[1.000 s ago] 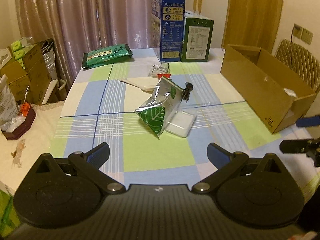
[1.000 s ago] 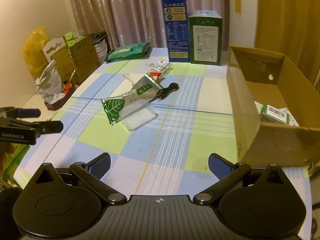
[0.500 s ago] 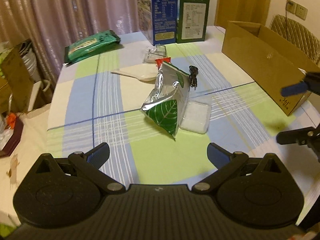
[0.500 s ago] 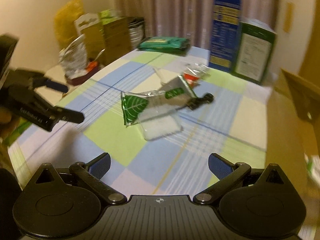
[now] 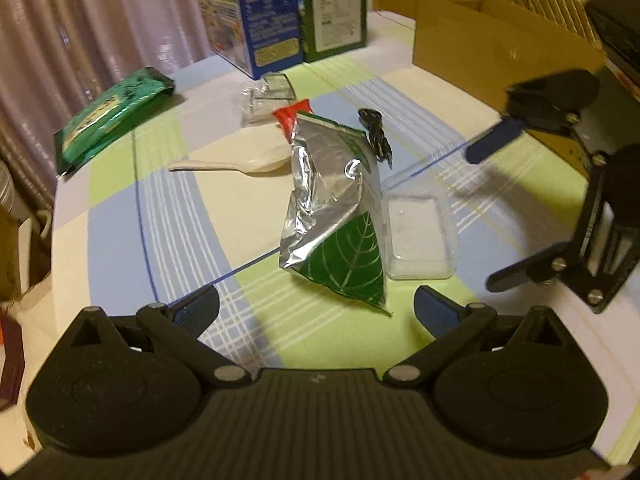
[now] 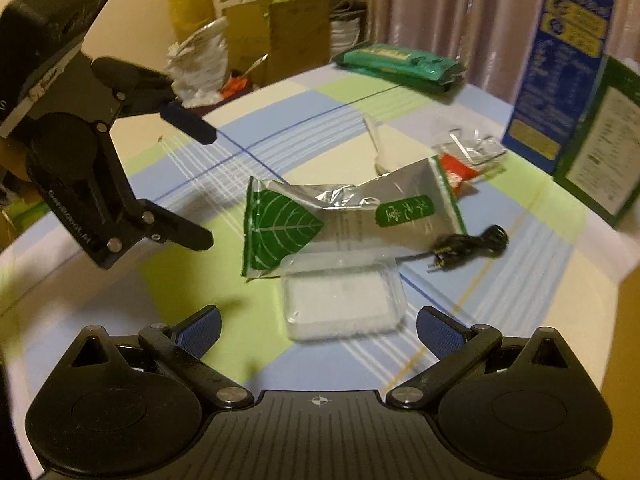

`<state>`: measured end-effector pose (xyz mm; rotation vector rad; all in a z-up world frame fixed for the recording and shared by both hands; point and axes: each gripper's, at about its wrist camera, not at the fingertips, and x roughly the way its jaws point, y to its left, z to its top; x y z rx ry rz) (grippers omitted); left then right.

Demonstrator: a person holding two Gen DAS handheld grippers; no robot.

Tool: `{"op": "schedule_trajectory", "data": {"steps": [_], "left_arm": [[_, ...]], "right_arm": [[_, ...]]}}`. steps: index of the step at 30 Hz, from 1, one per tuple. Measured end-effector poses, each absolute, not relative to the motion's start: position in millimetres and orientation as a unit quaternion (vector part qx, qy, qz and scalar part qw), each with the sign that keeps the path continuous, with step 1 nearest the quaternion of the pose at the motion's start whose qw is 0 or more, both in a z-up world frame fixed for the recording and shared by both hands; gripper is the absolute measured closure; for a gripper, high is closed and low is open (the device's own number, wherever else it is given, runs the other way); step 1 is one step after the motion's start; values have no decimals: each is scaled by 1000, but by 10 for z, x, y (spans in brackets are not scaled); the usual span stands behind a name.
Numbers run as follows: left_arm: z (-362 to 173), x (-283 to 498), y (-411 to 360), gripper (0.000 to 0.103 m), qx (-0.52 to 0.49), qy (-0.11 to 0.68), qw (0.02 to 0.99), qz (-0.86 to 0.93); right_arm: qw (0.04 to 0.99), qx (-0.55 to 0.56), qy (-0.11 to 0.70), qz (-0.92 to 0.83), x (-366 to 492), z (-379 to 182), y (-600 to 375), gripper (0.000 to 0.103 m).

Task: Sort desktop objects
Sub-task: 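Grasp the silver foil bag with the left gripper while the right grasps the clear plastic container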

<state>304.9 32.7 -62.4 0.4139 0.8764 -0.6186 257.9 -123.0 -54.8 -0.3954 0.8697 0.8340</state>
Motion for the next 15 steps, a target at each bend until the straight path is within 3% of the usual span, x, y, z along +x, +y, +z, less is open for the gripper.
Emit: {"op": "schedule_trajectory", "data": {"steps": [13, 15], "left_arm": [[-766, 3278, 305, 1, 206, 422, 823, -319], [-777, 3320, 268, 1, 203, 423, 822, -323]], "right_arm": [[766, -220, 435, 420, 3040, -933, -943, 3], [764, -209, 442, 421, 3095, -948, -942, 16]]}}
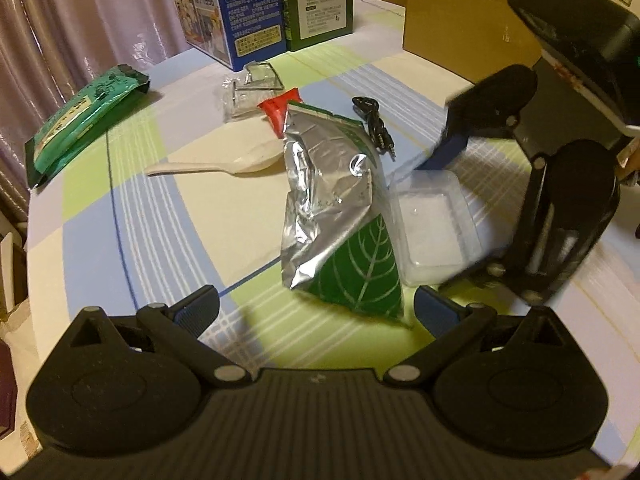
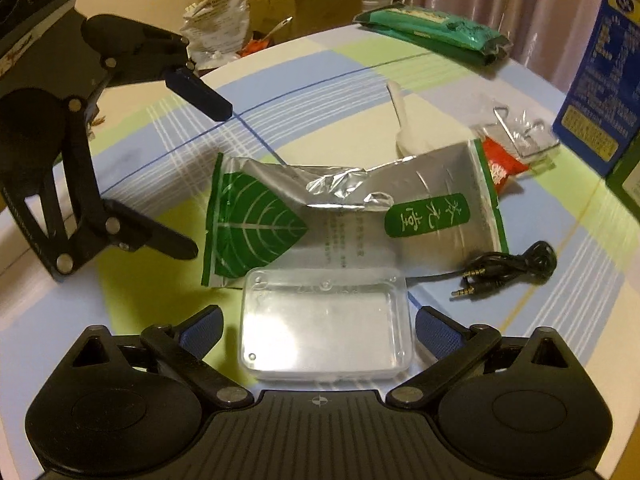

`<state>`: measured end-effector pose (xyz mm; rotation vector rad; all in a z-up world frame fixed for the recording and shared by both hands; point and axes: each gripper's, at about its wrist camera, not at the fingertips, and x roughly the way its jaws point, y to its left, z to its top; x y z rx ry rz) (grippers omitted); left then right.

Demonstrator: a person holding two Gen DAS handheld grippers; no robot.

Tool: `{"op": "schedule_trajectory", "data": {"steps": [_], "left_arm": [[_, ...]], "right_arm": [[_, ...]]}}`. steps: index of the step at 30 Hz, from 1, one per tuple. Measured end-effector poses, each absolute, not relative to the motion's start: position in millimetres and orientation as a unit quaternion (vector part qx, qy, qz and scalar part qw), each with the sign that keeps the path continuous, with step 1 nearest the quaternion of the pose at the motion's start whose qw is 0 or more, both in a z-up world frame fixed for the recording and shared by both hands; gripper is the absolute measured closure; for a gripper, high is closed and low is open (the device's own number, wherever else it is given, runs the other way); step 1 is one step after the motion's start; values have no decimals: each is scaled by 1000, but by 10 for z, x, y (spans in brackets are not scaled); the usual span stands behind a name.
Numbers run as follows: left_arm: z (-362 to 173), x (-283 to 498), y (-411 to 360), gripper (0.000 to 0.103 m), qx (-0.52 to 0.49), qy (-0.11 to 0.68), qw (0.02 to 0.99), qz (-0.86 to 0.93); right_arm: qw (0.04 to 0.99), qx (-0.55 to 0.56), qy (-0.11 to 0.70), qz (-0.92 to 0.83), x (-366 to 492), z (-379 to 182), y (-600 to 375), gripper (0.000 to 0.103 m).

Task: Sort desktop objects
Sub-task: 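Grasp the silver foil bag with the left gripper while the right grasps the clear plastic container, then lift the foil bag with the left gripper while the right lifts the plastic container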

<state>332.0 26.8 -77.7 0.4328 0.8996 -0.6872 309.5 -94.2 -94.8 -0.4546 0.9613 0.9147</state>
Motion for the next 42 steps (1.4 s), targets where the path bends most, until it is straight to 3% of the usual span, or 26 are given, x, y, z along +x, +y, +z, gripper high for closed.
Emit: {"op": "schedule_trajectory", "data": {"steps": [1, 12, 18, 25, 28, 42], "left_arm": [[-778, 3340, 248, 1, 202, 423, 821, -325], [-882, 3736, -222, 2, 182, 433, 811, -349], [-1011, 3930, -499, 16, 191, 466, 798, -331], [-1010, 3914, -548, 48, 196, 489, 795, -301], [-964, 3762, -531, 53, 187, 505, 794, -282], [-830, 2267, -588, 53, 76, 549, 795, -247]], "right_arm": [[761, -206, 448, 420, 3120, -960, -947, 20], [776, -215, 460, 375, 3085, -893, -1338, 21], [788, -198, 469, 347, 3050, -875, -1569, 21], [792, -185, 479, 331, 2884, -839, -1717, 21], [795, -183, 481, 322, 2831, -834, -1729, 21], [830, -76, 515, 202, 1876, -632, -2236, 21]]}}
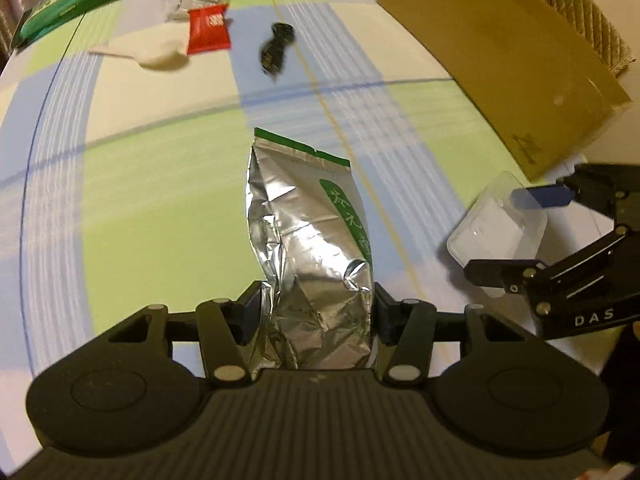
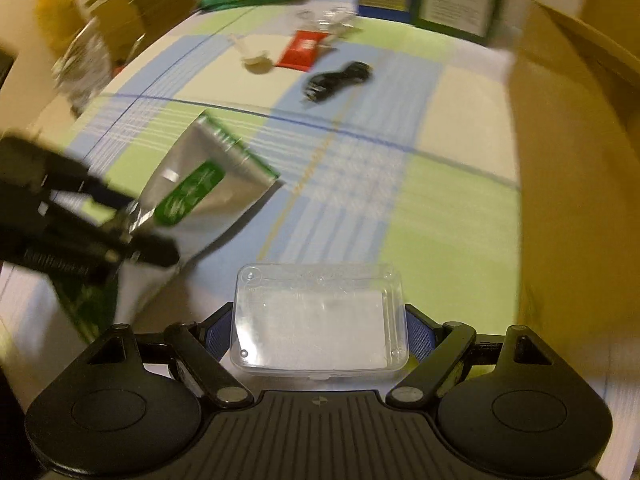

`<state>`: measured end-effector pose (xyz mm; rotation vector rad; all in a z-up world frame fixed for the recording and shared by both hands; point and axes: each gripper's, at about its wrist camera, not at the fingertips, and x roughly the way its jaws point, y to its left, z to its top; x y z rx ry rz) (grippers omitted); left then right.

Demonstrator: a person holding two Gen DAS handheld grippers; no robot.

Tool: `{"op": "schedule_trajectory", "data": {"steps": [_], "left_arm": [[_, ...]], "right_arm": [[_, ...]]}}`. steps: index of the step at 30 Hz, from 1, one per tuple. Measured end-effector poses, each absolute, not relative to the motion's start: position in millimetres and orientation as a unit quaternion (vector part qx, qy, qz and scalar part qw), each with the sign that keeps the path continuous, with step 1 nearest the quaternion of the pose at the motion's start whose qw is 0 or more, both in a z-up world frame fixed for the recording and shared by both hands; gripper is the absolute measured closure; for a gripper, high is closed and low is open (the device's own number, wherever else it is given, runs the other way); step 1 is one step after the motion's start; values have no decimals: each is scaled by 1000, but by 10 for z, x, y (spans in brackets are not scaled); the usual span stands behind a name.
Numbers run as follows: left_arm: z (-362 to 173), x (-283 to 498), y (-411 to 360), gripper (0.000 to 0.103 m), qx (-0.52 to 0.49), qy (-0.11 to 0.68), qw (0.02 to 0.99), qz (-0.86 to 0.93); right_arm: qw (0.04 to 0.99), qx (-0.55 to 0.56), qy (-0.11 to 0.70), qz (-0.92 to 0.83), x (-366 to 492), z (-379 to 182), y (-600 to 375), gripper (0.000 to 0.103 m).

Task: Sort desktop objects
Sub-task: 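Lift the foil bag with the left gripper while the right lifts the plastic container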

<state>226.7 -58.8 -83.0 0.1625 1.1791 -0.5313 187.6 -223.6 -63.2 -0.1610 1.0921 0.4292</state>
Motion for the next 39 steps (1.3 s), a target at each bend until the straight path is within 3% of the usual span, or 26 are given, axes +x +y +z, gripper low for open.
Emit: {"op": "schedule_trajectory", "data": {"steps": [7, 16, 24, 30, 39], "left_arm": [[-835, 1853, -644, 52, 56, 542, 801, -248], [-880, 1843, -585, 32, 54, 545, 803, -235], [-932, 1891, -693, 27, 83, 556, 792, -239], [-928, 1873, -829, 28, 110, 554, 793, -229], [-887, 1827, -809, 51, 102, 549, 799, -224]], "right_arm": [[845, -23, 511, 155, 1341, -627, -2536, 21], [864, -21, 486, 132, 1092, -708, -2609, 21], [876, 6, 464, 130, 1023, -750, -2698, 9], [877, 6, 462, 127, 977, -800, -2718, 8], [884, -4, 448, 136, 970, -815, -2659, 8]]}}
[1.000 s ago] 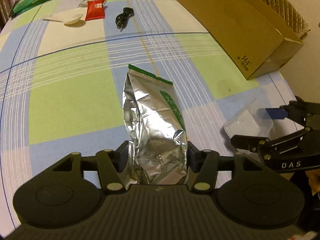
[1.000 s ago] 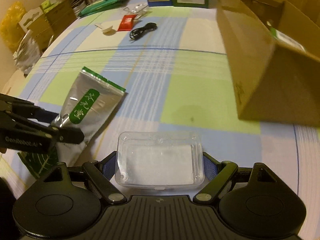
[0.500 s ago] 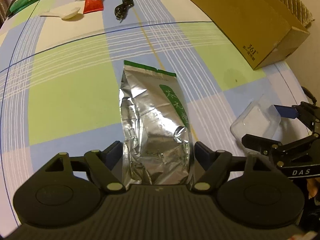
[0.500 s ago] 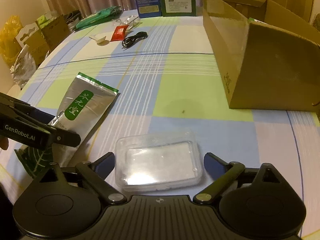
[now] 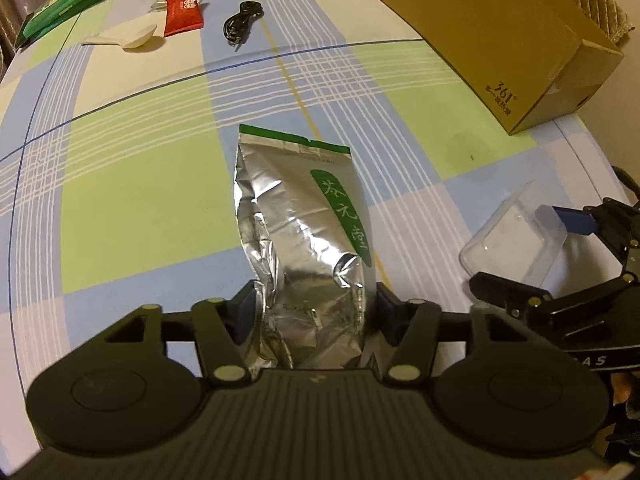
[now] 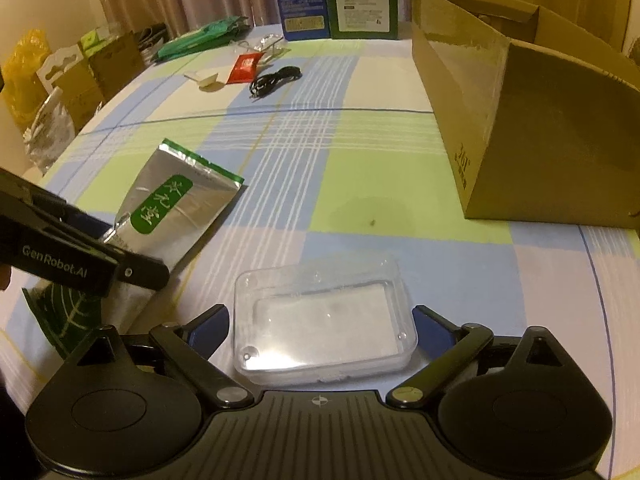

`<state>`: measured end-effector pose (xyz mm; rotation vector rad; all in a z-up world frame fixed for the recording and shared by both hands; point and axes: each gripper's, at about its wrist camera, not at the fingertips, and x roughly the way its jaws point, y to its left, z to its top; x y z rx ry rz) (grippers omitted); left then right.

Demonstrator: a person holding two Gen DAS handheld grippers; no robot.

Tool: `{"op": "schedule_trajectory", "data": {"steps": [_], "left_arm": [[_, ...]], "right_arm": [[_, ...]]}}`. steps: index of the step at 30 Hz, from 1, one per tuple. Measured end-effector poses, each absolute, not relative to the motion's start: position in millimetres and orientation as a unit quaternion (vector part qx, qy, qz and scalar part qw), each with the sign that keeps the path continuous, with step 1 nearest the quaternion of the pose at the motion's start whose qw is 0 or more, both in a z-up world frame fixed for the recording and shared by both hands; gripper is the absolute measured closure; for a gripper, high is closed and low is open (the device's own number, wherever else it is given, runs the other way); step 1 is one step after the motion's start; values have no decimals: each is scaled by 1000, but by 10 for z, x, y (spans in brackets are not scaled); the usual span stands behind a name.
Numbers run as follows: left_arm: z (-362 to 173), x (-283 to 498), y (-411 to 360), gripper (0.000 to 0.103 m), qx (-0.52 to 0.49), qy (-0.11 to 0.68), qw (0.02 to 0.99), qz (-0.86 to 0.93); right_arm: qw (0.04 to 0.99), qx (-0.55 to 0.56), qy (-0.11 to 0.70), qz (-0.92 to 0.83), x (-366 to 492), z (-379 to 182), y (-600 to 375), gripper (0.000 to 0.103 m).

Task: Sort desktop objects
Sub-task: 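Lift the foil bag with the left gripper while the right lifts the plastic container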

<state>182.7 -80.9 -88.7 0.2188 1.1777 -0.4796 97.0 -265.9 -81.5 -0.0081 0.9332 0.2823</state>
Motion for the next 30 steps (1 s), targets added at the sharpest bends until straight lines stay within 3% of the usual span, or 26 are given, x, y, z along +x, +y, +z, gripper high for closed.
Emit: {"op": "schedule_trajectory", "data": {"steps": [3, 30], "left_arm": [[-871, 1815, -808, 54, 96, 550, 799, -223], [-571, 1465, -888, 58, 58, 530, 814, -231]], "right_arm": [[884, -19, 447, 136, 968, -810, -2621, 19], [898, 15, 427, 103, 805, -531, -2816, 19]]}}
